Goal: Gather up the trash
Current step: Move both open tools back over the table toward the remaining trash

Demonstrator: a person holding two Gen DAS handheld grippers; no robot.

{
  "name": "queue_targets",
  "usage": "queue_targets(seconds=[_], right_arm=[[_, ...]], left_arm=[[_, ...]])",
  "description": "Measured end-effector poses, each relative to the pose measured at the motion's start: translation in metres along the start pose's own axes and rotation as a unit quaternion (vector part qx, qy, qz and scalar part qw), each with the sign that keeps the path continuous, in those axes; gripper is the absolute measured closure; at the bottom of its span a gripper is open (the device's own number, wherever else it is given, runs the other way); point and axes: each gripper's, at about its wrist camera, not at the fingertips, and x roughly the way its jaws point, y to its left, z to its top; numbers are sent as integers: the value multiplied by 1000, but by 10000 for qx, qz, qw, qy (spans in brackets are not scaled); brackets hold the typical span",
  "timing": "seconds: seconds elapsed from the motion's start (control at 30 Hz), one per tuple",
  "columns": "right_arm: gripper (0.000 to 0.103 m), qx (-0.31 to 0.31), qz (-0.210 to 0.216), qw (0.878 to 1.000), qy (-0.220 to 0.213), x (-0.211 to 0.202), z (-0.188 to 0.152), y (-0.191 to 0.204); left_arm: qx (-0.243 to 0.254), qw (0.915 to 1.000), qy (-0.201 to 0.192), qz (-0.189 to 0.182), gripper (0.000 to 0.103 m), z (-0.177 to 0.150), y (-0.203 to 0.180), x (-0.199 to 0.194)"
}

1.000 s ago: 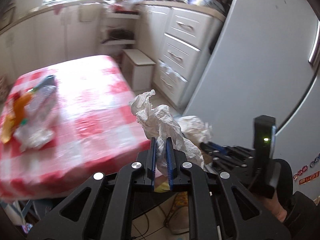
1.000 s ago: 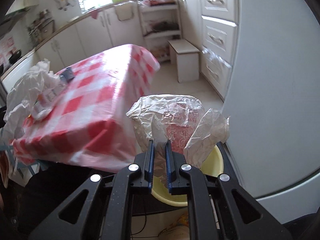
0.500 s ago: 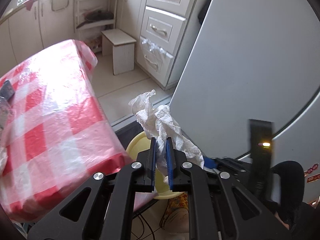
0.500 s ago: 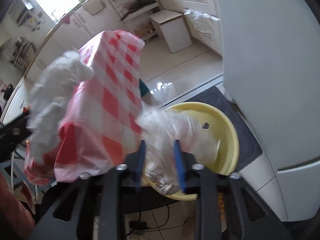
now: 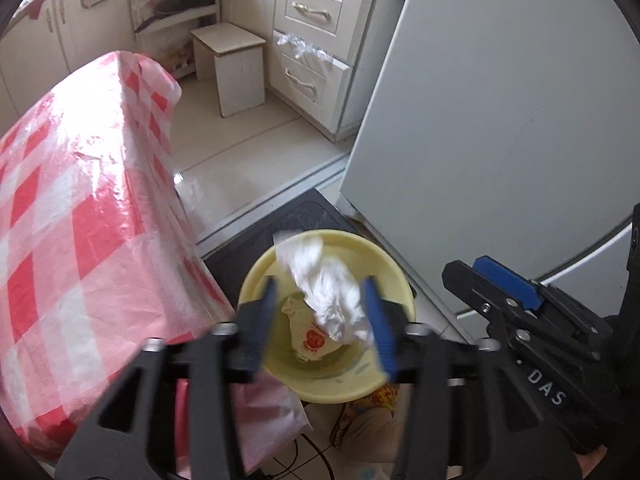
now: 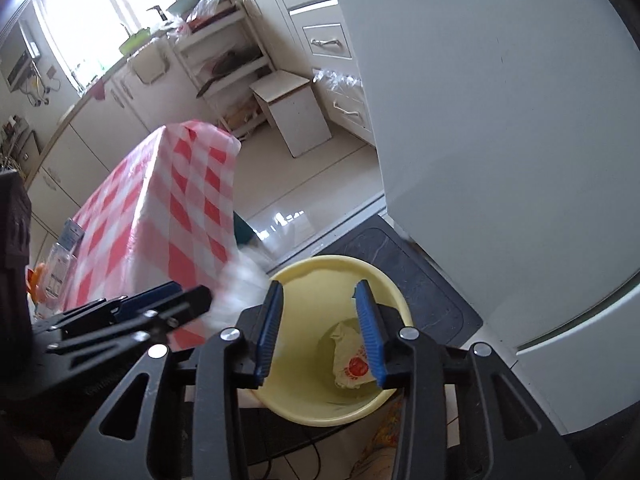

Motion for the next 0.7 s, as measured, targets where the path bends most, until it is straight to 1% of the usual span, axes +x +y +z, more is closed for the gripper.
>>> queue_targets(seconds=[0.13, 0.23, 0.3, 0.4, 0.47, 0.53, 0.7], right_arm=[[64, -31, 102, 9999, -54, -2, 3, 6], [64, -97, 159, 9997, -144, -6, 5, 14], [64, -186, 187, 9995, -188, -7, 6, 21], [63, -488, 236, 9982, -271, -10, 3, 39], [62, -751, 272, 9963, -322, -12, -2, 53], [58, -1056, 300, 9933, -374, -13, -7, 69], [55, -1706, 473, 9835, -364, -13, -23, 107]], left_arm=[[-110, 9998, -166, 40, 52, -1, 8, -16], [-268, 9990, -339, 111, 49, -8, 20, -36], [-396, 9980, -454, 174, 47, -14, 29, -52], [-588, 9956, -653, 328, 40, -35, 47, -79], [-791, 9926, -786, 491, 35, -54, 63, -99], [-1015, 9887, -871, 677, 30, -73, 82, -116], [-1634, 9741, -964, 1230, 26, -118, 136, -147]])
